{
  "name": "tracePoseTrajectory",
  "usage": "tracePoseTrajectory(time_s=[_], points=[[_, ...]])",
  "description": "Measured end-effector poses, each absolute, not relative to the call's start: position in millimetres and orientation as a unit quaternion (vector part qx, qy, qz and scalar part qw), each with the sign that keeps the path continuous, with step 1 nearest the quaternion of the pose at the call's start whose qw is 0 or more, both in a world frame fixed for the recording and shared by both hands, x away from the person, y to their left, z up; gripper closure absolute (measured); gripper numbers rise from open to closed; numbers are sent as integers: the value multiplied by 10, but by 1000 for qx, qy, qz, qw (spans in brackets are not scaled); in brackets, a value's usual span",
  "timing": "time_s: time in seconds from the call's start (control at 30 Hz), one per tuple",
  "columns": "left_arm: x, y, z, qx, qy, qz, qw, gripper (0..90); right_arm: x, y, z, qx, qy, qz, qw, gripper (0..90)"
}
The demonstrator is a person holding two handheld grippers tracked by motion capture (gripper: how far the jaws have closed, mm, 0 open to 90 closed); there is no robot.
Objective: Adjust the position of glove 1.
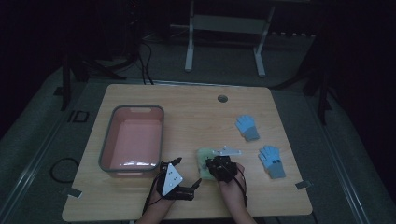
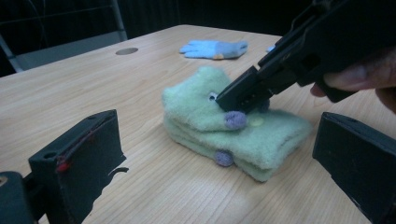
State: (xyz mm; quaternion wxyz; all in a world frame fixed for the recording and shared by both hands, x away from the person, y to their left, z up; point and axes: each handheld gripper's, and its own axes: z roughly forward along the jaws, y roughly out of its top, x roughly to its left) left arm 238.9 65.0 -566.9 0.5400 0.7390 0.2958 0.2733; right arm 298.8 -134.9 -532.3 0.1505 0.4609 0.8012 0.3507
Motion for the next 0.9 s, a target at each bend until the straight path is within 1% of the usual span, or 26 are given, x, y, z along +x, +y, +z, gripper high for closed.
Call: tracePoseTrajectory(time_s=[0.13, 0.2, 0.3, 0.37, 0.43, 0.47, 0.5, 0.53, 0.57, 0.6, 0.63, 0.67, 0.7, 0.73, 0.8, 0.83, 0.87, 0.9], points=[[2393, 628, -5670, 732, 308, 283, 538, 16, 2981, -1367, -5260, 452, 804, 358, 146, 835], [2402, 636, -5669, 731, 308, 277, 542, 16, 2979, -1373, -5227, 446, 807, 360, 145, 810], [2413, 636, -5668, 733, 309, 271, 541, 16, 2980, -1398, -5178, 433, 813, 362, 143, 736], [2406, 617, -5665, 738, 314, 284, 526, 16, 2986, -1436, -5138, 422, 817, 367, 139, 662], [2386, 585, -5668, 742, 306, 305, 512, 17, 2986, -1485, -5083, 411, 820, 373, 141, 570], [2386, 585, -5668, 742, 306, 305, 512, 16, 2986, -1485, -5083, 411, 820, 373, 141, 570], [2374, 568, -5670, 743, 306, 314, 506, 16, 2995, -1518, -5059, 403, 822, 377, 140, 499], [2373, 563, -5671, 743, 305, 315, 506, 16, 3011, -1558, -5037, 398, 824, 379, 138, 452], [2374, 563, -5671, 743, 306, 314, 506, 16, 3033, -1578, -5032, 395, 827, 379, 128, 381], [2378, 568, -5669, 743, 309, 312, 506, 16, 3054, -1597, -5031, 390, 829, 382, 123, 316], [2385, 576, -5669, 742, 310, 309, 508, 16, 3075, -1619, -5031, 382, 833, 386, 108, 260], [2390, 584, -5668, 741, 312, 304, 510, 17, 3100, -1636, -5030, 378, 834, 391, 97, 215], [2397, 593, -5666, 742, 313, 297, 513, 16, 3114, -1652, -5028, 370, 835, 397, 95, 160], [2405, 601, -5664, 743, 315, 287, 516, 16, 3128, -1667, -5025, 368, 835, 398, 97, 139], [2417, 614, -5660, 748, 314, 260, 523, 17, 3157, -1706, -5014, 353, 842, 398, 90, 139], [2420, 616, -5659, 752, 312, 252, 523, 16, 3169, -1733, -5007, 347, 842, 404, 92, 140], [2421, 615, -5655, 758, 309, 242, 522, 16, 3183, -1763, -4997, 340, 840, 410, 103, 141], [2421, 615, -5655, 758, 309, 242, 522, 16, 3183, -1763, -4997, 340, 840, 410, 103, 141]])
